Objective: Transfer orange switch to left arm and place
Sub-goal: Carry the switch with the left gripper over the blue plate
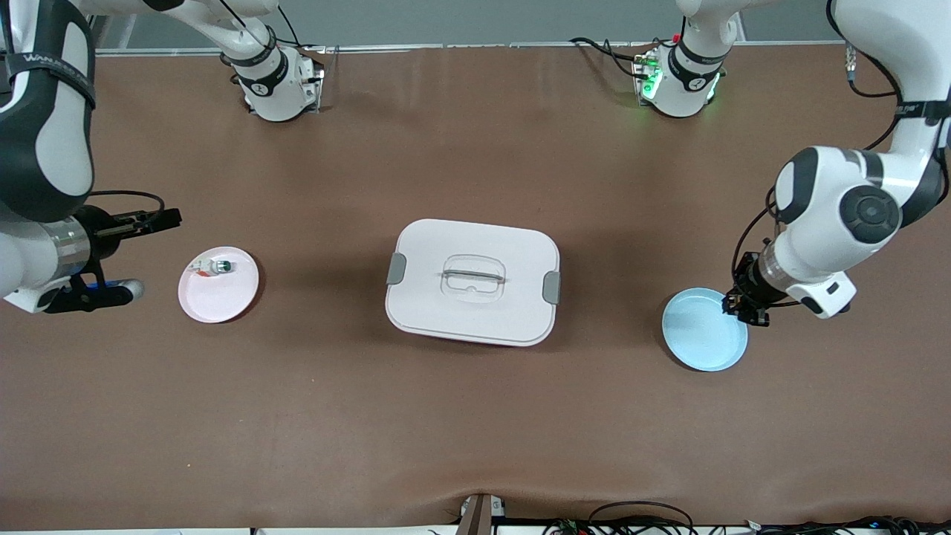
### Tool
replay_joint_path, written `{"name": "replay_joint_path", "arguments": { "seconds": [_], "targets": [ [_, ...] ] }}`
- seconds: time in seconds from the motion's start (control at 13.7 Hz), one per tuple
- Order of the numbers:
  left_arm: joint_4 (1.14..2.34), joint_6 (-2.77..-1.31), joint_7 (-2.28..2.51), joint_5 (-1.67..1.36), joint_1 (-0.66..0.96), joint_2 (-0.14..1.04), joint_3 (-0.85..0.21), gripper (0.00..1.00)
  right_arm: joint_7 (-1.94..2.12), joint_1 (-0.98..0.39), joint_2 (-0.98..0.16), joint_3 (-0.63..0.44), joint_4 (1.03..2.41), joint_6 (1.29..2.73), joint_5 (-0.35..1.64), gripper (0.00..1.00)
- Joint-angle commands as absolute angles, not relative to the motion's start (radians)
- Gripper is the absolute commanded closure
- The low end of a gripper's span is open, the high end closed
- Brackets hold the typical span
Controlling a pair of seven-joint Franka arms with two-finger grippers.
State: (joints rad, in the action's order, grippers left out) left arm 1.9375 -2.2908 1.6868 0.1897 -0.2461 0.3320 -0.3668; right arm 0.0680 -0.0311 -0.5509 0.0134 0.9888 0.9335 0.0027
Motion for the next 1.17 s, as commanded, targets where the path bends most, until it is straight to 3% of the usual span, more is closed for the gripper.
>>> {"name": "replay_joint_path", "arguments": {
  "seconds": [0.0, 0.66, 1.1],
  "targets": [
    [1.918, -2.344, 1.724, 0.221, -0.247, 0.391, -0.374, 1.00, 0.052, -0.015, -0.526, 0.020, 1.002, 0.931, -0.006, 0.00],
    [1.916, -2.418, 1.724, 0.222, -0.250, 0.488, -0.371, 1.00, -0.055, -0.020, -0.456, 0.021, 1.015, 0.989, 0.014, 0.00],
    [1.916, -2.450, 1.726, 0.251, -0.258, 0.525, -0.359, 1.00, -0.155, -0.028, -0.207, 0.026, 1.354, 1.230, 0.015, 0.00]
  ]
}}
